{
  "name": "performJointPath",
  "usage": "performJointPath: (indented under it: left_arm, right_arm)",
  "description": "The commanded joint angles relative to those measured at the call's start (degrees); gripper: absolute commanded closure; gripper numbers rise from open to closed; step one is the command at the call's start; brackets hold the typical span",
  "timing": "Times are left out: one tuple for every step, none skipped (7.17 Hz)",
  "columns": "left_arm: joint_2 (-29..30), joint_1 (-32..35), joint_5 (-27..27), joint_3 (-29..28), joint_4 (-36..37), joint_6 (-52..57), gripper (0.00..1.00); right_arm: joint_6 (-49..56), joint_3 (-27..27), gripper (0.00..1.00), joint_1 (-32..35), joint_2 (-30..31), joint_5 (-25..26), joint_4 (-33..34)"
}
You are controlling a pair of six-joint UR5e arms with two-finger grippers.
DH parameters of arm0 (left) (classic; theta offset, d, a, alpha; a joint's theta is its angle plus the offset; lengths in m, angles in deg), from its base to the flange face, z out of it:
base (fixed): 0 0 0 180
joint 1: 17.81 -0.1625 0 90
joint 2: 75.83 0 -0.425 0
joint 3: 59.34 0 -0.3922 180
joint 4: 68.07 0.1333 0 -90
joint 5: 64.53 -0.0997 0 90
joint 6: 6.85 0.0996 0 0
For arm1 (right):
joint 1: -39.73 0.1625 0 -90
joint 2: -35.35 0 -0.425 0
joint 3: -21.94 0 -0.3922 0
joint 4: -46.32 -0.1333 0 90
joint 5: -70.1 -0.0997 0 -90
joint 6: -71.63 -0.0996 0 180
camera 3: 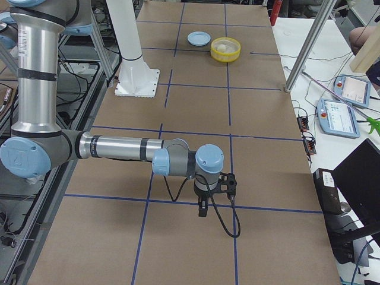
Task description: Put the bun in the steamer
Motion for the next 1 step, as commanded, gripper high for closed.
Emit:
performJointPath:
  left_arm:
    - [2.46, -0.06, 0.79, 0.34, 0.57, -0.31, 0.00]
  right_arm:
    - [0.00, 0.00, 0.00, 0.00, 0.00, 0.00, 0.00]
